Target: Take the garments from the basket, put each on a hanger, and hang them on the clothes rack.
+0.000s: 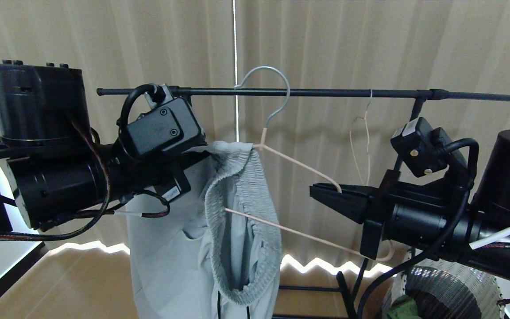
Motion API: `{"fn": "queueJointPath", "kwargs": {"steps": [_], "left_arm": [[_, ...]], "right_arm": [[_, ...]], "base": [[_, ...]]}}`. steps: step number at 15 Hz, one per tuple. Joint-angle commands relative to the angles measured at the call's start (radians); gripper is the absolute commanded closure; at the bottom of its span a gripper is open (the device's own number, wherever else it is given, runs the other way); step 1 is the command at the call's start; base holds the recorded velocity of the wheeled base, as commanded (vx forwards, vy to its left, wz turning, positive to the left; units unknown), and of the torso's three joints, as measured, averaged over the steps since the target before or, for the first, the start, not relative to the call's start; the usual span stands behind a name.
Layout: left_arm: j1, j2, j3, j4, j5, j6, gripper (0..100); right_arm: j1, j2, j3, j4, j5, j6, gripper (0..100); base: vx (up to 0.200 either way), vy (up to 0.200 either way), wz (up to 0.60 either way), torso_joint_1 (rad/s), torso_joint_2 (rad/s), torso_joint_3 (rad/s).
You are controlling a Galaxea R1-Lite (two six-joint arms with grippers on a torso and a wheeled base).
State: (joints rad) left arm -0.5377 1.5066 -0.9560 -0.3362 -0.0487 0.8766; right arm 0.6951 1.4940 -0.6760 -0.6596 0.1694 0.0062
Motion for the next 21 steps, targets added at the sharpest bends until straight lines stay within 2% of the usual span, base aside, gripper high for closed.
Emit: {"fn": "queueJointPath", "kwargs": {"steps": [1, 2, 3, 6, 7, 10, 13, 15, 17, 21], "left_arm": [[0.002, -0.003, -0.001, 0.0, 0.003, -0.001, 100], [0.002, -0.003, 0.0, 0.0, 0.006, -0.002, 100], [0.01, -0.002, 0.0, 0.0, 0.05, -0.002, 100], [0.039, 0.006, 0.009, 0.002, 0.242, -0.027, 100], [0.039, 0.007, 0.009, 0.003, 0.285, -0.057, 100], [0.019, 0.021, -0.004, 0.008, 0.405, -0.229, 100], [0.007, 0.037, -0.055, 0.008, 0.425, -0.354, 100], [-0.027, 0.038, -0.093, 0.008, 0.415, -0.426, 100], [-0.058, 0.034, -0.113, 0.005, 0.412, -0.442, 100], [-0.077, 0.032, -0.132, 0.002, 0.408, -0.442, 100]], "right_arm": [[-0.005, 0.002, 0.007, 0.0, -0.002, -0.002, 0], [-0.006, 0.002, 0.006, 0.0, -0.004, 0.0, 0], [-0.017, 0.002, 0.006, 0.0, -0.008, -0.003, 0], [-0.071, 0.002, 0.021, -0.002, -0.019, -0.086, 0], [-0.071, 0.002, 0.033, -0.002, -0.021, -0.094, 0], [-0.065, 0.026, 0.088, -0.038, -0.021, -0.092, 0], [-0.026, 0.098, 0.093, -0.124, -0.024, -0.083, 0], [0.017, 0.158, 0.084, -0.161, -0.062, -0.071, 0], [0.046, 0.232, 0.036, -0.196, -0.129, -0.045, 0], [0.041, 0.308, -0.03, -0.209, -0.16, -0.023, 0]], "base": [[0.0, 0.0, 0.0, 0.0, 0.0, 0.0], [0.0, 0.0, 0.0, 0.0, 0.0, 0.0], [0.0, 0.0, 0.0, 0.0, 0.0, 0.0], [0.0, 0.0, 0.0, 0.0, 0.0, 0.0], [0.0, 0.0, 0.0, 0.0, 0.0, 0.0], [0.0, 0.0, 0.0, 0.0, 0.0, 0.0], [0.0, 0.0, 0.0, 0.0, 0.0, 0.0], [0.0, 0.0, 0.0, 0.0, 0.0, 0.0], [0.0, 0.0, 0.0, 0.0, 0.0, 0.0], [0.0, 0.0, 0.0, 0.0, 0.0, 0.0]]}}
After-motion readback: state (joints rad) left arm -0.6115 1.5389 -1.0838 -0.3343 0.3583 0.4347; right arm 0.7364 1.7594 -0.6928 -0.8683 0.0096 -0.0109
